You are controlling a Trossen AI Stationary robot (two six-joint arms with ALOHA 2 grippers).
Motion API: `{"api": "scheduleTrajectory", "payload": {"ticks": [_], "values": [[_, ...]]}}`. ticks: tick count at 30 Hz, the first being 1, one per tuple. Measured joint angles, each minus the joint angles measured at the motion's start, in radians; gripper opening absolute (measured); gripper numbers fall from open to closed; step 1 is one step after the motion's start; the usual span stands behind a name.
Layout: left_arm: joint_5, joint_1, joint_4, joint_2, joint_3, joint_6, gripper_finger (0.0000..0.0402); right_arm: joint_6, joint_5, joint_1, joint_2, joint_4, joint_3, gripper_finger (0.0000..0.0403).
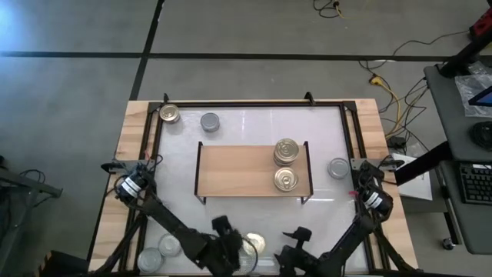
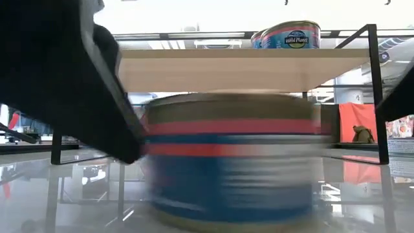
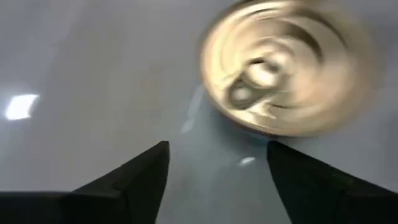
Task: Stack canned seafood by type on shelf
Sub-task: Stack the blue-pink tuna can on top of the other blue-pink tuna can on the shelf
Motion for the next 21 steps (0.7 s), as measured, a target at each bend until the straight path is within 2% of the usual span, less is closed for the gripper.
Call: {"api": "scheduleTrajectory", "payload": {"ticks": [4, 7, 9, 12, 17, 19, 21], "values": [[-0.001, 0.0, 0.256, 0.035, 0.027, 0.095, 0.0212, -0.001, -0.002, 0.023, 0.0, 0.0, 0.008, 0.0386], [-0.033, 0.01, 0.34, 0.043, 0.065, 0.169, 0.0191, -0.02, -0.037, 0.037, -0.001, -0.003, 0.027, 0.0386], [-0.054, 0.016, 0.308, 0.042, 0.086, 0.183, 0.0181, -0.024, -0.061, 0.045, -0.002, 0.003, 0.041, 0.0386], [-0.086, 0.01, 0.131, 0.035, 0.122, 0.154, 0.017, -0.022, -0.075, 0.056, -0.002, 0.025, 0.049, 0.0386], [-0.161, -0.047, -0.161, 0.013, 0.178, -0.03, 0.0165, 0.034, -0.079, 0.075, -0.002, 0.053, 0.043, 0.0386], [-0.16, -0.067, -0.184, 0.017, 0.165, -0.08, 0.0165, 0.054, -0.08, 0.075, 0.004, 0.063, 0.032, 0.0386], [-0.158, -0.075, -0.14, 0.017, 0.137, -0.105, 0.0165, 0.036, -0.104, 0.072, 0.01, 0.101, 0.014, 0.0386]]}}
